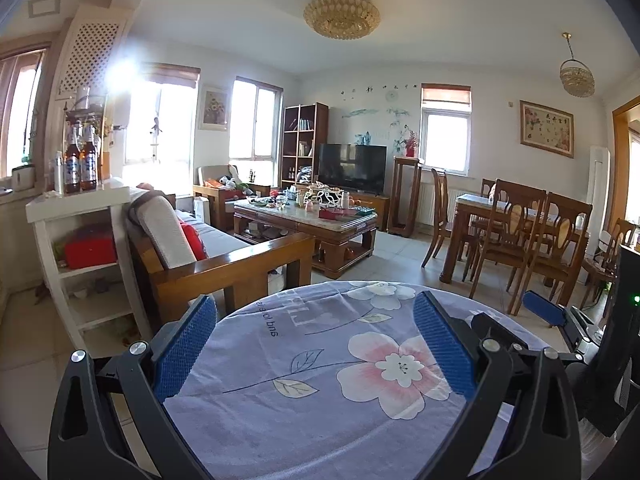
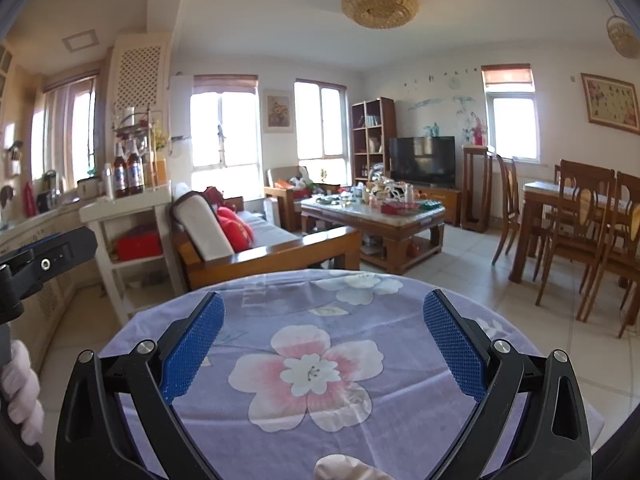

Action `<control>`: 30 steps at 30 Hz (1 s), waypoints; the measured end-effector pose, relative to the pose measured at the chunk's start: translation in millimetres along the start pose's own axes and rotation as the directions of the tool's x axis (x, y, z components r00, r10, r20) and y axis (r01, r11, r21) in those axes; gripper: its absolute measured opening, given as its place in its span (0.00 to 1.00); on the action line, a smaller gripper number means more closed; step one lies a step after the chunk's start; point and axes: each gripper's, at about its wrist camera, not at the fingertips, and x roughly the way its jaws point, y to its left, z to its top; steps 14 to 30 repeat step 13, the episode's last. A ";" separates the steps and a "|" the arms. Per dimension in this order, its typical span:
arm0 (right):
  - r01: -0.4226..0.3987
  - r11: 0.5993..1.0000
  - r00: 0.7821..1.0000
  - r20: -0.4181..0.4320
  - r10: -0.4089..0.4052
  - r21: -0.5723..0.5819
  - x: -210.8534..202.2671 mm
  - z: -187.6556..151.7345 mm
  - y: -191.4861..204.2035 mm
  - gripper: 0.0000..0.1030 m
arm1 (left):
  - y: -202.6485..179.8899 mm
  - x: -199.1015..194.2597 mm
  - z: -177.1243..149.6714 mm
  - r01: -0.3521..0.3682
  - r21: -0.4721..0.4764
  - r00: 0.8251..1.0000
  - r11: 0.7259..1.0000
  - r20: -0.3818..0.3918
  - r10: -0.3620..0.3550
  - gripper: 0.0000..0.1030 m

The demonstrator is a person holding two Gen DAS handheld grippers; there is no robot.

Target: Collect trash

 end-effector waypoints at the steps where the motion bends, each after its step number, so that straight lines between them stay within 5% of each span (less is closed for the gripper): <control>1: -0.002 1.000 1.000 -0.001 0.002 0.004 -0.5 -0.8 -1.7 0.95 | -0.2 0.1 -0.8 -0.005 0.006 1.000 1.000 0.004 0.005 0.95; 30: -0.008 1.000 1.000 -0.023 0.008 0.026 0.3 -9.2 -15.8 0.95 | -2.8 4.8 -2.5 -0.021 0.023 1.000 1.000 -0.017 0.021 0.95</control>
